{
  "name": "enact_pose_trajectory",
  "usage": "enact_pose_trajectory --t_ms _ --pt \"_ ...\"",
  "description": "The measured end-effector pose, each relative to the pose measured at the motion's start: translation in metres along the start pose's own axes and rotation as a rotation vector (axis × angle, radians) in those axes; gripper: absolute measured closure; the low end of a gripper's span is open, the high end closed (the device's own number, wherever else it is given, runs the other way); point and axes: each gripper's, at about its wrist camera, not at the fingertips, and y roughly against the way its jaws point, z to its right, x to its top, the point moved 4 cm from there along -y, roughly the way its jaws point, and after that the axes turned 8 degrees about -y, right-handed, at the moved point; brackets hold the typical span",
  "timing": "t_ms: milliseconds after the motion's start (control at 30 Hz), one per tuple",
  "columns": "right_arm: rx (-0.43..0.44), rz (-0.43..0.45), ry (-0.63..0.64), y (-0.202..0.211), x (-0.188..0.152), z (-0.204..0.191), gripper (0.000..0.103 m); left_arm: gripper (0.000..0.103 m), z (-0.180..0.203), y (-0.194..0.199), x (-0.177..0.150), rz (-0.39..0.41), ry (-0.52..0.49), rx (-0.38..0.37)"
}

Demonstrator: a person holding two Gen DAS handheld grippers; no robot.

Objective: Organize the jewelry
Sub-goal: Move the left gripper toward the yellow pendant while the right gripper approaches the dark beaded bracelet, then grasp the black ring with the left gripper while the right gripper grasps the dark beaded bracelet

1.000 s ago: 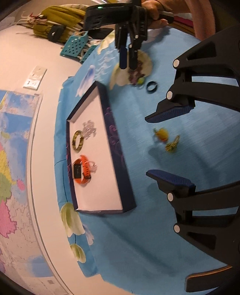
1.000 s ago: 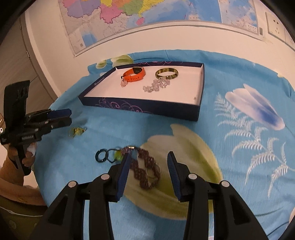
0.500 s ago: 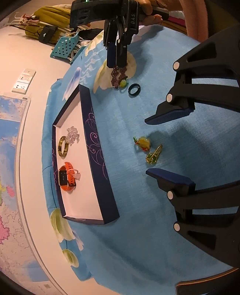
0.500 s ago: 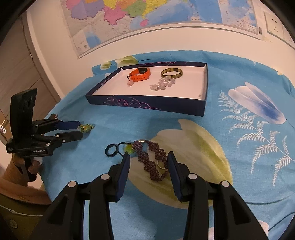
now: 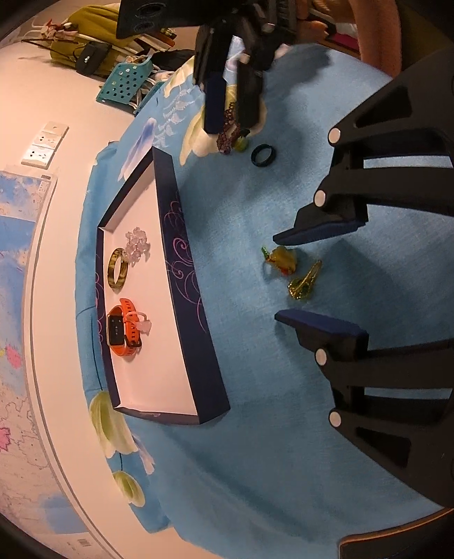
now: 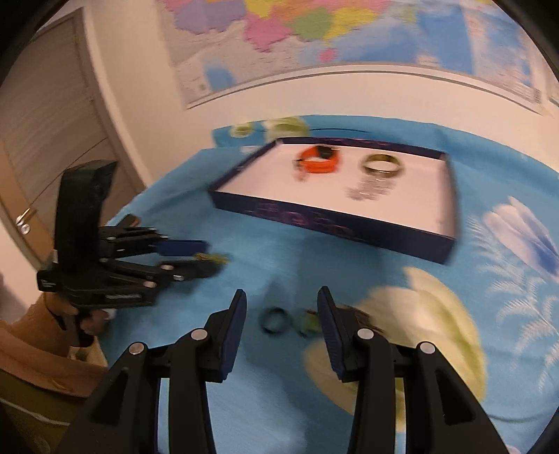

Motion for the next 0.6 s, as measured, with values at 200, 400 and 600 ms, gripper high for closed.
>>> enact_pose_trajectory --t_ms 200,400,600 --pt "0.064 -0.058 0.037 -0.039 0.013 -0.024 0.073 0.074 -0.006 0.000 -0.002 -0.002 0.019 -0.016" --pt "0.059 -0.075 0.038 -0.052 0.019 -0.029 0.076 0.075 -0.003 0.003 -0.005 0.006 -0.004 -0.022" --pt "-0.028 -0.008 -0.021 -0.015 0.013 0.001 0.073 0.074 0.006 0.005 0.000 0.027 -0.062 -0.008"
